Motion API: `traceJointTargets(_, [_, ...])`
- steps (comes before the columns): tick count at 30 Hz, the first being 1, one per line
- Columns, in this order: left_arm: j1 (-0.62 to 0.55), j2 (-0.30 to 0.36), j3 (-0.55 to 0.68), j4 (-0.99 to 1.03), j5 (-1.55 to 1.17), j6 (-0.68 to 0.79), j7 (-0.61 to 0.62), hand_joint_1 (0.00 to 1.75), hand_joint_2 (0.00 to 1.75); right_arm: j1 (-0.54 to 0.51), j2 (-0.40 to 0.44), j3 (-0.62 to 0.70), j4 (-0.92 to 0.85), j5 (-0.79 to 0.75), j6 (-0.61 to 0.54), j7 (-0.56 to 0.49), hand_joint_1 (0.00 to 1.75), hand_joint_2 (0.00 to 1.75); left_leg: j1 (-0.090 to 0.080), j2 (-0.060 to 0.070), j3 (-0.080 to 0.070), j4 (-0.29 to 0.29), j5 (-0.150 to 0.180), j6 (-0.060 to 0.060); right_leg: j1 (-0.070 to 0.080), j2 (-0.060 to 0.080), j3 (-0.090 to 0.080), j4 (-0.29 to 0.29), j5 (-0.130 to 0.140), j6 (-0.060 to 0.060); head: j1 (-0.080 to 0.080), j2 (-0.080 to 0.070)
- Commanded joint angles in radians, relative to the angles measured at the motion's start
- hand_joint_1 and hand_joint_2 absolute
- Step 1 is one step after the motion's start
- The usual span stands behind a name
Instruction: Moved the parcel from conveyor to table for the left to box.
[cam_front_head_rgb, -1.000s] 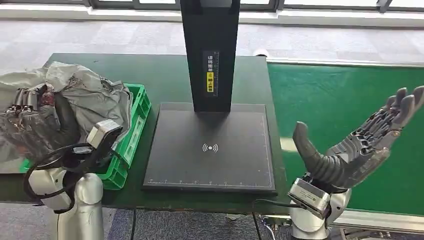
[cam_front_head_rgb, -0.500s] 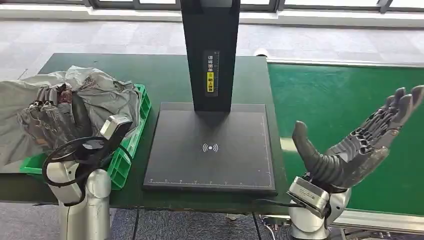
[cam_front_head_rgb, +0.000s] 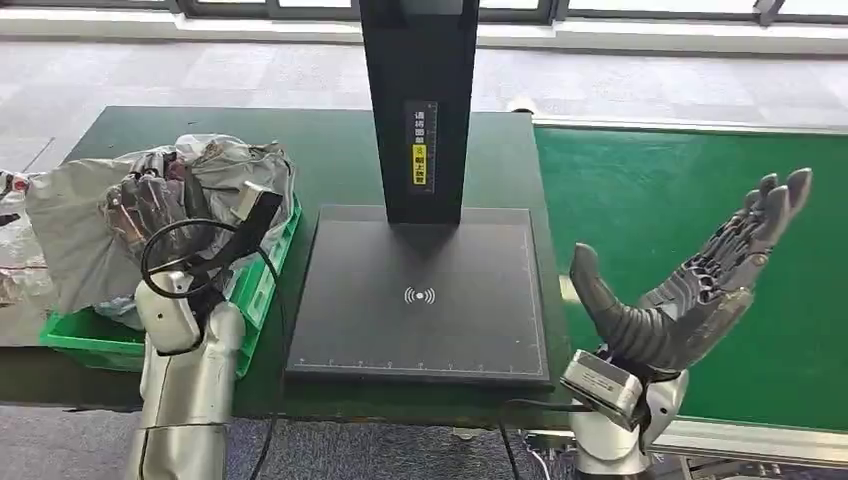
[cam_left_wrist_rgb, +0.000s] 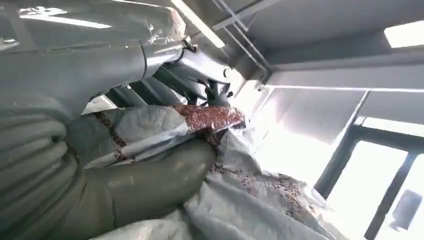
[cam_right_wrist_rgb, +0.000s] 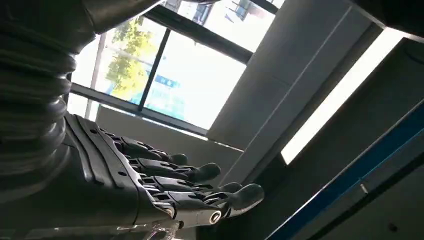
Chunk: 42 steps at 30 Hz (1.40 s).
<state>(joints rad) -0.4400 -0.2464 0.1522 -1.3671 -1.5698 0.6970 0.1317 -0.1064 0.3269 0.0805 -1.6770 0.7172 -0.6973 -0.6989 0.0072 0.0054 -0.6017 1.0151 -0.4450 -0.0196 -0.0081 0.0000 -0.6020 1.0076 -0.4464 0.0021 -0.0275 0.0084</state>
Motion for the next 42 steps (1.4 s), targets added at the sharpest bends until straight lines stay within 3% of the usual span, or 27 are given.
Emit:
traceJointTargets(1, [-0.064, 0.076, -0.028, 0.165, -0.001, 0.001, 0.044, 1.75, 1.75, 0.012, 0.022, 0.022, 0.088, -0.005, -0.001, 0.001, 0.0, 1.75, 0.0, -0.001, 0.004, -0.003, 0.0, 0.0, 0.0, 0.0, 0.004, -0.003, 0.0, 0.0, 0.0, 0.0])
traceJointTargets(8, [-0.078, 0.045, 0.072, 0.172, -0.001, 0.001, 0.033, 1.75, 1.75, 0.004, 0.022, 0.018, 0.103, -0.003, -0.001, 0.001, 0.0, 1.75, 0.001, 0.0, 0.003, -0.002, 0.0, 0.0, 0.0, 0.001, 0.004, -0.002, 0.0, 0.0, 0.0, 0.0])
traceJointTargets(10, [-0.115, 0.074, 0.108, 0.237, 0.032, 0.001, 0.022, 1.75, 1.75, 0.002, 0.022, 0.025, 0.096, 0.006, -0.001, 0.015, 0.0, 1.75, 0.001, 0.0, 0.001, -0.001, 0.0, 0.0, 0.0, 0.001, 0.001, -0.001, 0.0, 0.0, 0.0, 0.0])
traceJointTargets(22, [-0.112, 0.055, 0.112, 0.244, -0.001, 0.001, 0.038, 1.75, 1.75, 0.002, 0.022, 0.025, 0.098, 0.005, -0.001, 0.013, 0.0, 1.75, 0.001, 0.0, 0.001, -0.001, 0.0, 0.0, 0.0, 0.0, 0.002, -0.001, 0.0, 0.0, 0.0, 0.0])
traceJointTargets(23, [-0.099, 0.041, 0.159, 0.24, -0.001, 0.001, -0.011, 1.75, 1.75, 0.005, 0.022, 0.024, 0.1, -0.001, -0.001, 0.005, 0.0, 1.75, 0.0, 0.0, 0.001, -0.001, 0.0, 0.0, 0.0, 0.0, 0.001, -0.001, 0.0, 0.0, 0.0, 0.0])
traceJointTargets(26, [-0.169, 0.123, 0.071, 0.391, -0.001, 0.001, 0.115, 1.75, 1.75, 0.002, 0.022, 0.033, 0.103, 0.009, -0.001, 0.017, 0.0, 1.75, 0.0, 0.001, 0.003, -0.003, 0.0, 0.0, 0.0, 0.001, 0.003, -0.002, 0.0, -0.001, 0.0, 0.0])
traceJointTargets(28, [-0.187, 0.134, 0.045, 0.425, -0.001, 0.001, 0.151, 1.75, 1.75, 0.003, 0.022, 0.033, 0.105, 0.009, -0.001, 0.018, 0.0, 1.75, 0.001, -0.002, 0.001, -0.002, 0.001, 0.0, 0.0, -0.001, 0.002, -0.001, 0.0, 0.0, 0.0, 0.0])
traceJointTargets(42, [-0.205, 0.14, 0.043, 0.464, -0.001, 0.001, 0.16, 1.75, 1.75, 0.004, 0.022, 0.03, 0.102, 0.011, -0.001, 0.02, 0.0, 1.75, 0.001, -0.001, 0.001, -0.001, 0.001, -0.001, 0.001, 0.0, 0.002, -0.001, 0.0, -0.001, 0.0, 0.0])
